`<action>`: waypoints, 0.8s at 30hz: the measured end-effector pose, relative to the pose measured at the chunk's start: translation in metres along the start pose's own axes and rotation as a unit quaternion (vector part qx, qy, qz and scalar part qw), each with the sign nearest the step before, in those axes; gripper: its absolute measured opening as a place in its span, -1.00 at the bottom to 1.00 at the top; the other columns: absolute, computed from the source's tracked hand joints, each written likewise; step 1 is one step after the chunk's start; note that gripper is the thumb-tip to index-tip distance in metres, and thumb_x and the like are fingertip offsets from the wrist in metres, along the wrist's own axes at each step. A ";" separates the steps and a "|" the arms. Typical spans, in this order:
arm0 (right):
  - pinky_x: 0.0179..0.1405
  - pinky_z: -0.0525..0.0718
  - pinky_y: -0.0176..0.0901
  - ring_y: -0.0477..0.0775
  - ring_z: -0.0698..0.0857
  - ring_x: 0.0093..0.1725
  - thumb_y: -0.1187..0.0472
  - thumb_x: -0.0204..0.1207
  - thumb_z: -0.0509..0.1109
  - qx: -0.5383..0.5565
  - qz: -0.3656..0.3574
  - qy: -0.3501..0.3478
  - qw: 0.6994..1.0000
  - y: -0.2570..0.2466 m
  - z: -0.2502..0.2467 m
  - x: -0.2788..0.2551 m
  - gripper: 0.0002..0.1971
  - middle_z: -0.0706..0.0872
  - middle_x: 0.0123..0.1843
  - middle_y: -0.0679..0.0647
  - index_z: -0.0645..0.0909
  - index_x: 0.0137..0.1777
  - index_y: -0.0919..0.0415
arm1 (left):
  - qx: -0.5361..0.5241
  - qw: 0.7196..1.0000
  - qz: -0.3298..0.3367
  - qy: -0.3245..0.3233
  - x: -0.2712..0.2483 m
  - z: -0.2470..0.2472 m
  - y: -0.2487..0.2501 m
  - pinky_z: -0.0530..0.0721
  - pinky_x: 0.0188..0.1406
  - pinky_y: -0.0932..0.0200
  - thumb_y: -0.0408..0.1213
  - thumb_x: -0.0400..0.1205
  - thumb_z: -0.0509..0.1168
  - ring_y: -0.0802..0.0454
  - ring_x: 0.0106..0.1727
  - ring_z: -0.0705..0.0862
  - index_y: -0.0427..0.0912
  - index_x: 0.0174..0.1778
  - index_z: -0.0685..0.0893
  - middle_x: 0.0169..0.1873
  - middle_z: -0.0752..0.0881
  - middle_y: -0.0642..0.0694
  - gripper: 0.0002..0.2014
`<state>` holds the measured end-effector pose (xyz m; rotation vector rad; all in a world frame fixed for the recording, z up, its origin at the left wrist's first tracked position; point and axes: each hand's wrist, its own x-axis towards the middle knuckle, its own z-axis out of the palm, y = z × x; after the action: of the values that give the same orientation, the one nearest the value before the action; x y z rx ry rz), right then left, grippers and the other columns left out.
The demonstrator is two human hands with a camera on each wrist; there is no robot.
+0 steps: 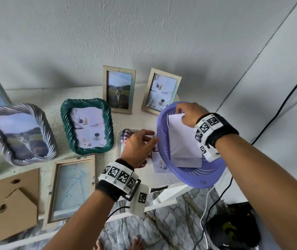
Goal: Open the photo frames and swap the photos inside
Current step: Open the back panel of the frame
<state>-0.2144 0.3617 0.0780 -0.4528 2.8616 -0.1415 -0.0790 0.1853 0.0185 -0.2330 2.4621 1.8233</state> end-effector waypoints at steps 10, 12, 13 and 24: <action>-0.31 0.45 -0.35 0.03 0.59 -0.25 0.35 0.48 0.30 0.217 -0.118 0.212 0.946 -0.053 -0.082 -0.079 -0.76 0.63 -0.26 0.03 0.63 0.05 0.04 | -0.026 0.990 0.133 0.046 -0.027 -0.054 0.035 0.76 0.04 0.21 -0.16 0.63 0.39 0.15 0.08 0.76 -0.19 0.35 0.65 0.17 0.76 -0.05 -0.62; -0.29 0.46 -0.25 -0.07 0.55 -0.32 0.36 0.48 0.33 0.256 -0.160 0.194 0.933 -0.080 -0.074 -0.089 -0.77 0.58 -0.33 -0.07 0.64 0.02 0.02 | -0.100 0.986 0.130 0.029 -0.039 -0.074 0.037 0.79 -0.06 0.08 -0.23 0.62 0.41 0.01 -0.01 0.80 -0.22 0.27 0.69 0.04 0.82 -0.12 -0.69; -0.27 0.48 -0.19 -0.06 0.55 -0.33 0.36 0.49 0.33 0.267 -0.177 0.185 0.929 -0.093 -0.067 -0.092 -0.78 0.57 -0.35 -0.07 0.64 0.02 0.04 | -0.127 0.984 0.126 0.023 -0.046 -0.084 0.034 0.78 -0.15 0.05 -0.30 0.62 0.41 -0.03 -0.09 0.80 -0.23 0.19 0.72 -0.05 0.83 -0.13 -0.76; -0.25 0.73 -0.10 0.09 0.70 -0.30 0.39 0.51 0.41 0.471 -0.180 0.082 0.859 -0.210 0.063 -0.106 -0.48 0.74 -0.20 0.11 0.43 0.40 -0.03 | -0.153 0.978 0.015 0.138 -0.125 -0.197 -0.061 0.78 -0.21 -0.03 -0.45 0.55 0.46 -0.05 -0.20 0.77 -0.06 -0.15 0.80 -0.23 0.83 -0.16 -0.84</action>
<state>-0.0391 0.1926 0.0681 -0.7426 2.3852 -1.6020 0.0608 -0.0097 0.0370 -0.5002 2.3414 2.3220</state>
